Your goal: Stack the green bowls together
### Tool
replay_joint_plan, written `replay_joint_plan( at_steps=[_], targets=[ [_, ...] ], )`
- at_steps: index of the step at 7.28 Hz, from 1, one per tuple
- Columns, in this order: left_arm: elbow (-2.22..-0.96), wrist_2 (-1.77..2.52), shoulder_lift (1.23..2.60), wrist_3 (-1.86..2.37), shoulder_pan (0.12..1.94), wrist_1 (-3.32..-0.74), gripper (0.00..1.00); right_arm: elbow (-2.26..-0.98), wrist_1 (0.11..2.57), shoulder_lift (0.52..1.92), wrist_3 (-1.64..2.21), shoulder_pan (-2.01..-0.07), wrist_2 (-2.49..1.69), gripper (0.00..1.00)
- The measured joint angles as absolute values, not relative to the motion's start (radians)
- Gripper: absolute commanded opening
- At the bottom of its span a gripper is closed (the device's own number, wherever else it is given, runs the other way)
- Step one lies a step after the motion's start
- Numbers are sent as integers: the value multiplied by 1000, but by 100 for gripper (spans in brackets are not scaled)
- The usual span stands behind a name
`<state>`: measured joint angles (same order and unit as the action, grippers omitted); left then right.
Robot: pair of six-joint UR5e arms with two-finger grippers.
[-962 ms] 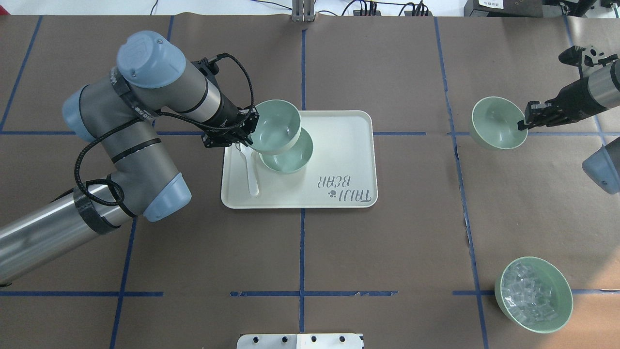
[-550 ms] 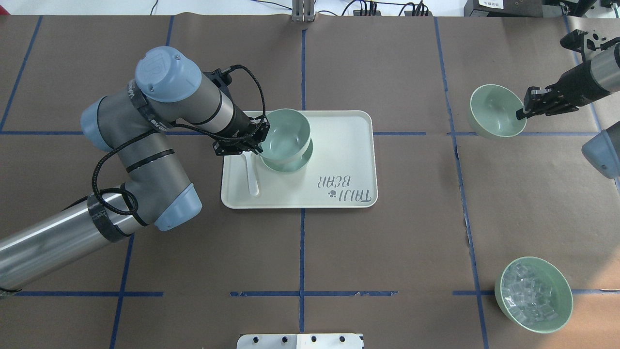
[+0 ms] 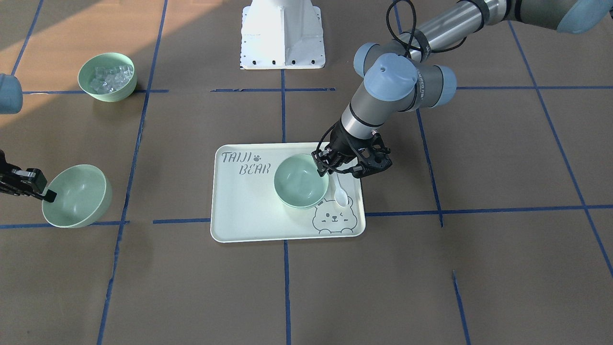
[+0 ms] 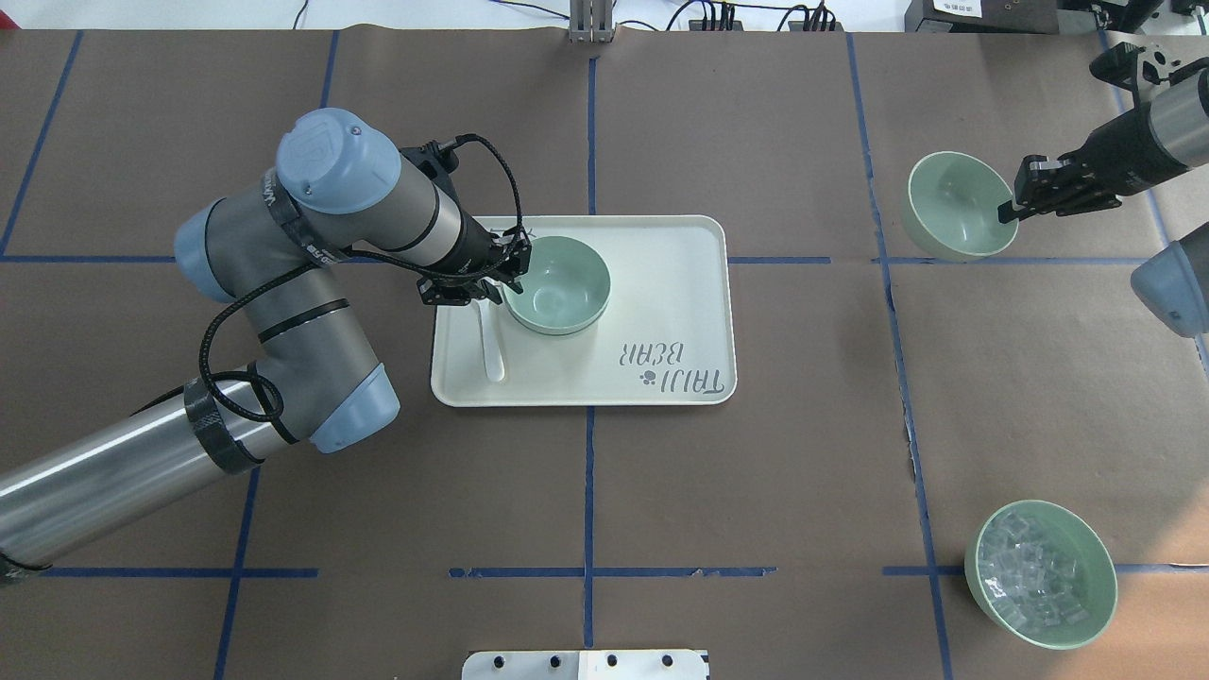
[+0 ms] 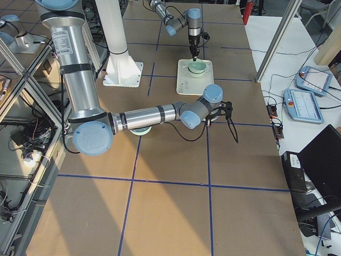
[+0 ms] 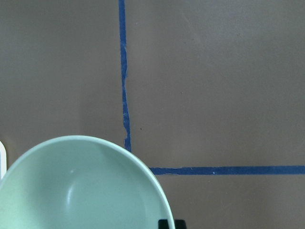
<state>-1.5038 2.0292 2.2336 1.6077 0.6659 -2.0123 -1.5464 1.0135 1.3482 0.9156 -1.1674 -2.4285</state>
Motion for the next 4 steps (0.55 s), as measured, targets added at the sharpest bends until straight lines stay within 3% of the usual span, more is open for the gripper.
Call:
replay_joint_plan(
  at_steps=[4],
  targets=[
    [-1559,2093,2210,1477,778,-1926,100,-1552,1071,1179,1089,-1104,-2430,0]
  ],
)
